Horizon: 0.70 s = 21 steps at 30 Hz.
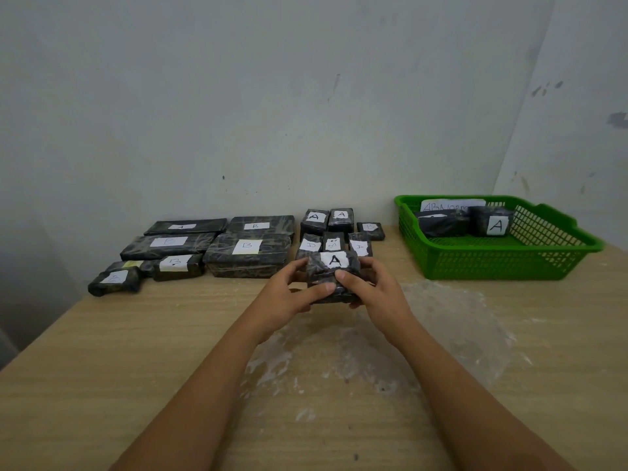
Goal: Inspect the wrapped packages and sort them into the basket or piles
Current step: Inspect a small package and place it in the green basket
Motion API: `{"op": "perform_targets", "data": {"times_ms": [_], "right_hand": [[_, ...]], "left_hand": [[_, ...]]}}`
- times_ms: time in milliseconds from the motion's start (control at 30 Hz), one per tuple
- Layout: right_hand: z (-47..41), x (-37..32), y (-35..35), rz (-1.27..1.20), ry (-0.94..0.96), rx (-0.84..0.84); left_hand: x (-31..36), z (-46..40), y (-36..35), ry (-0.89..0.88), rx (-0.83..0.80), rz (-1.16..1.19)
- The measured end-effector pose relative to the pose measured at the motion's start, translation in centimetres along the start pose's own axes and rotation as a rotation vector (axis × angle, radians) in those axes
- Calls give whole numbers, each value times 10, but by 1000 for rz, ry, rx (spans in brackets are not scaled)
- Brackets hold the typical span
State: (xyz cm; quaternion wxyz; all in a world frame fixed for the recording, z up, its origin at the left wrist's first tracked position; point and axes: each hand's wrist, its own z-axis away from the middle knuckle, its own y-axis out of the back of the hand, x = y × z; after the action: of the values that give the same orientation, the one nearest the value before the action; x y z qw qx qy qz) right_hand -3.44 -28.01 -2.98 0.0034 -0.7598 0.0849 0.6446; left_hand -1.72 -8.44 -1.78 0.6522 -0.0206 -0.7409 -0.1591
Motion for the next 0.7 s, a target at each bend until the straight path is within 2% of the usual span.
{"op": "perform_targets", "data": {"times_ms": [167,267,367,533,700], "right_hand": [[2,-4,-2,18,29,13],[4,-6,-1,63,42,-50],[8,-7,0,97,66,-91],[6,-11,3,17,109,-53],[6,-8,5,31,125,-49]], "left_hand": [[2,1,-2,-53,87,1],[0,0,-1,-43,113,-14],[-1,-1,1,-30,99,5],[2,0,-2,-19,37,73],[2,2,0,-49,34,15]]}}
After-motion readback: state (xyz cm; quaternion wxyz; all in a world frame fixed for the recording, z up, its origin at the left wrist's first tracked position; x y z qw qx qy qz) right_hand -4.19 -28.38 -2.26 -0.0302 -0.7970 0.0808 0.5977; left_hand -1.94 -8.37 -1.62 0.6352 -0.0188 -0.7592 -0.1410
